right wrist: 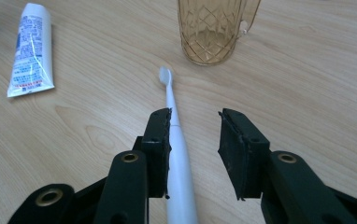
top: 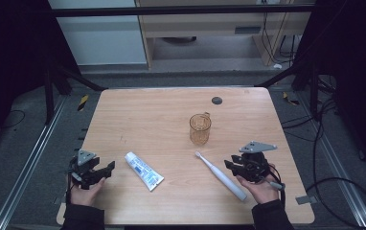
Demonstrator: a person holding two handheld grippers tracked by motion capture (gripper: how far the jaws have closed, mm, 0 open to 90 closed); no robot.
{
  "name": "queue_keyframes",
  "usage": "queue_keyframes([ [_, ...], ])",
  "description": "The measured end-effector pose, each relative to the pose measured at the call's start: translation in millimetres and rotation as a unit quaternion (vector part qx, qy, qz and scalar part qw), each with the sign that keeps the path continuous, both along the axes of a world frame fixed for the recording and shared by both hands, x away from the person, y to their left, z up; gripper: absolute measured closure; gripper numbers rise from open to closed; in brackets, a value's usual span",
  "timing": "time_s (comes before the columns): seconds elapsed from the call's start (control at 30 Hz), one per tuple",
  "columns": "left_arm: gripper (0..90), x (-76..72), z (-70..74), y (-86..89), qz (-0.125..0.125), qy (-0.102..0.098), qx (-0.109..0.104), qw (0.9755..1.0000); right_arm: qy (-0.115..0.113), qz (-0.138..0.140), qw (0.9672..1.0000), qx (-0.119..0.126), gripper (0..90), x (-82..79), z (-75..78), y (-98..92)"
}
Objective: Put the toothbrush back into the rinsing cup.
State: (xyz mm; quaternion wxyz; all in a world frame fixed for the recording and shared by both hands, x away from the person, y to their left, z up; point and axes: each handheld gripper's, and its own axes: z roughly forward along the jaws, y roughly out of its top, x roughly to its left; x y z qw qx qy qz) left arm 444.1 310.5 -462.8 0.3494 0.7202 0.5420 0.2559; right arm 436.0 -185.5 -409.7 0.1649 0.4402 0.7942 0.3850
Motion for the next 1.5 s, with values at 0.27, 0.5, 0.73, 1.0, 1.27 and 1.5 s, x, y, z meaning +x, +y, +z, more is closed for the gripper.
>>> queue_keyframes([
  [0.27,33.2,0.9,-0.2,0.9,-0.003,0.0,-0.002,1.0,0.024,0.013,0.9994,-0.021,59.1,9.6,2.2,12.2],
  [0.5,33.3,1.6,-0.6,0.5,-0.006,0.001,-0.004,1.0,0.039,0.024,0.9981,-0.041,59.0,16.2,-4.5,20.2],
  [0.73,33.4,2.4,-0.8,0.4,-0.009,0.002,-0.003,0.9999,0.067,0.028,0.9953,-0.063,58.8,20.6,-19.2,27.3],
  [1.0,33.8,2.4,0.1,0.8,-0.01,-0.001,-0.002,0.9999,0.091,0.035,0.9909,-0.093,58.7,25.5,-34.2,32.0],
  [1.27,34.2,3.1,-0.5,-1.3,-0.012,0.0,-0.002,0.9999,0.106,0.039,0.9886,-0.1,57.5,28.8,-35.9,32.7],
  [1.5,34.3,3.9,-1.0,-0.5,-0.013,0.001,-0.001,0.9999,0.112,0.049,0.9867,-0.107,56.3,33.2,-37.4,37.1],
])
